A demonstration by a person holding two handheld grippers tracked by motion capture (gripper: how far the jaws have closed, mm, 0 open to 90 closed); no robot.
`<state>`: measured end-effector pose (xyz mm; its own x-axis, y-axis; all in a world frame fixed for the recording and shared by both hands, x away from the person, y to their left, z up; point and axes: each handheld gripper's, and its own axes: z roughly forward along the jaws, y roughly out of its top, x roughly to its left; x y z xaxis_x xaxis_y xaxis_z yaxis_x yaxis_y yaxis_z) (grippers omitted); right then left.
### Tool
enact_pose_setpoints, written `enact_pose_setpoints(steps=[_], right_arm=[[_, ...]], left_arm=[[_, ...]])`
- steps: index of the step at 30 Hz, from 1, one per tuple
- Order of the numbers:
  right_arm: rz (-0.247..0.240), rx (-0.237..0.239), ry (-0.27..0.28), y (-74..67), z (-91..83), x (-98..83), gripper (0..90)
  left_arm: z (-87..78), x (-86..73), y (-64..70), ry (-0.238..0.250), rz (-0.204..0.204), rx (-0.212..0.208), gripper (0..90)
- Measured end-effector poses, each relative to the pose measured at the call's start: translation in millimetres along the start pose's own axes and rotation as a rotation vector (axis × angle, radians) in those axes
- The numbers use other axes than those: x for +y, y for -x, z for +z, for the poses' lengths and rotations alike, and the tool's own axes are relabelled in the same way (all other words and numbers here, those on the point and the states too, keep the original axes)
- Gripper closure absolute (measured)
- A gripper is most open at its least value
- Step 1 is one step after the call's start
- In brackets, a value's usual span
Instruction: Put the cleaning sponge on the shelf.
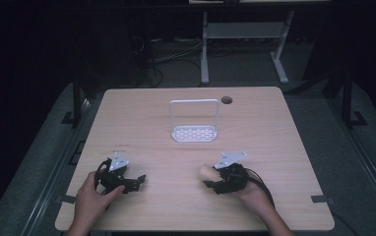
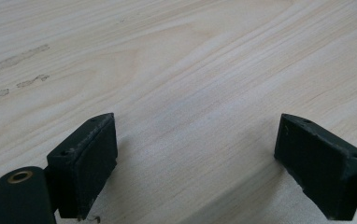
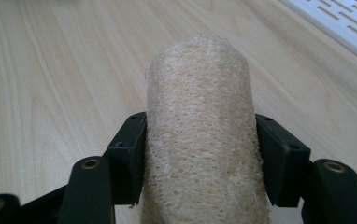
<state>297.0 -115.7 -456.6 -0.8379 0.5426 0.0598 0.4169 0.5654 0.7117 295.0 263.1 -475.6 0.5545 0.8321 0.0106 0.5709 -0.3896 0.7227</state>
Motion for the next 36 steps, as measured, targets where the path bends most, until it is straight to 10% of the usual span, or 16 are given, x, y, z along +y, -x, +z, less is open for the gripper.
enact_pose_setpoints(steps=[36], right_arm=[[0.032,-0.044,0.043,26.6,3.5,28.5,40.7]], left_arm=[[0.0,0.0,0.0,0.000,0.000,0.000,12.7]])
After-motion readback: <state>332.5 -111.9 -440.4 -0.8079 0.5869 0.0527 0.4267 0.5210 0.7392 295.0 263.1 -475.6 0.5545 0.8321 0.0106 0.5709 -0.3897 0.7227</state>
